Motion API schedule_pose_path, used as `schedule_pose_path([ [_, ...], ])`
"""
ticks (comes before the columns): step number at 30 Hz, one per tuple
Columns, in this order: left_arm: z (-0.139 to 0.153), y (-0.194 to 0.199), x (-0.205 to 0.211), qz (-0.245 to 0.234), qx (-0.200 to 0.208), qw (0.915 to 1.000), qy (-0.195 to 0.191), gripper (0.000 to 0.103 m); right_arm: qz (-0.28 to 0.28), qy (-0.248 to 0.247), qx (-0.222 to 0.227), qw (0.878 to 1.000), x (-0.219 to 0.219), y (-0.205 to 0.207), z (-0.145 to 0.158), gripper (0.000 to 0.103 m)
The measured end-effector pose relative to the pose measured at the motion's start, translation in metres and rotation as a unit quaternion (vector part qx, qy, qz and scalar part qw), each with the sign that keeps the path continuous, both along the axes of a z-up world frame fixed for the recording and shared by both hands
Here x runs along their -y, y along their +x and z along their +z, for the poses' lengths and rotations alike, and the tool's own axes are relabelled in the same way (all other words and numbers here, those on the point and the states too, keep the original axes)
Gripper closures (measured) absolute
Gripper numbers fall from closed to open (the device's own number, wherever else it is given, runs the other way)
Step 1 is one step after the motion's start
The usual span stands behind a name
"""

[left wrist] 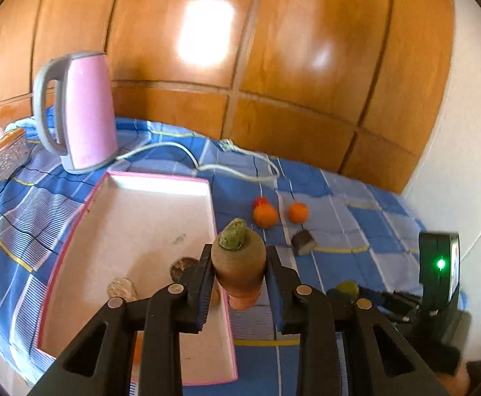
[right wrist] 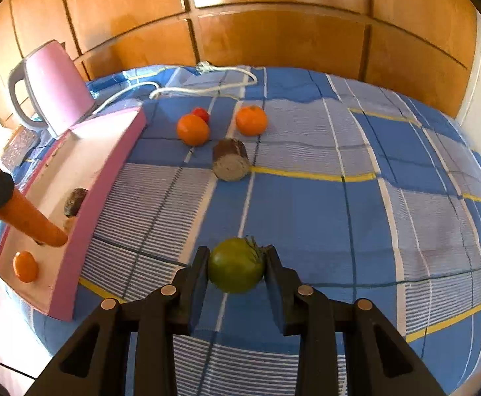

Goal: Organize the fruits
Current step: 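Carry the green fruit and carrot over the pink tray and open both tools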

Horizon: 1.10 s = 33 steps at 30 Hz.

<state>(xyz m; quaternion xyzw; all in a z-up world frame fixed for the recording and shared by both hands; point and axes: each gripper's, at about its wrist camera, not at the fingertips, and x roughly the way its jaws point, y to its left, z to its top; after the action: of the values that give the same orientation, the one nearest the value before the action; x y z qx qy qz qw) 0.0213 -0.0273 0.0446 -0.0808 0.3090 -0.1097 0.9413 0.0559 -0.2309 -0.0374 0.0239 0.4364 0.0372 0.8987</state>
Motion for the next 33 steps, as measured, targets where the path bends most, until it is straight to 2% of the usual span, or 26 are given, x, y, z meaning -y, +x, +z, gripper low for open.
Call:
schedule_pose_path([
  [4,0.012,0.003,-0.019,0.033,0.018,0.9993,0.003,0.074,0.018,0.003,0.011,1.000,-0.012,0.001,0.012,0.070],
  [8,0.009,0.012,-0.036,0.078,0.019,0.9959,0.042,0.074,0.049,0.005,0.020,0.999,-0.033,0.004,0.024,0.070],
  [11,-0.002,0.023,-0.053,0.129,-0.001,0.9884,0.081,0.074,0.081,0.009,0.028,0.996,-0.054,0.006,0.034,0.070],
  [15,-0.015,0.030,-0.068,0.172,-0.018,0.9780,0.116,0.073,0.128,0.015,0.033,0.991,-0.086,0.011,0.043,0.070],
  [23,-0.012,0.018,-0.085,0.194,-0.001,0.9734,0.122,0.069,0.192,0.031,0.015,0.981,-0.141,0.021,0.034,0.070],
  [27,-0.008,0.014,-0.090,0.208,0.008,0.9709,0.119,0.056,0.196,0.044,0.002,0.980,-0.153,0.025,0.023,0.068],
  [31,-0.005,0.014,-0.094,0.214,0.011,0.9698,0.117,0.055,0.192,0.045,0.000,0.980,-0.156,0.023,0.019,0.064],
  [33,-0.004,0.012,-0.094,0.217,0.013,0.9692,0.115,0.043,0.188,0.045,-0.002,0.981,-0.153,0.021,0.018,0.064],
])
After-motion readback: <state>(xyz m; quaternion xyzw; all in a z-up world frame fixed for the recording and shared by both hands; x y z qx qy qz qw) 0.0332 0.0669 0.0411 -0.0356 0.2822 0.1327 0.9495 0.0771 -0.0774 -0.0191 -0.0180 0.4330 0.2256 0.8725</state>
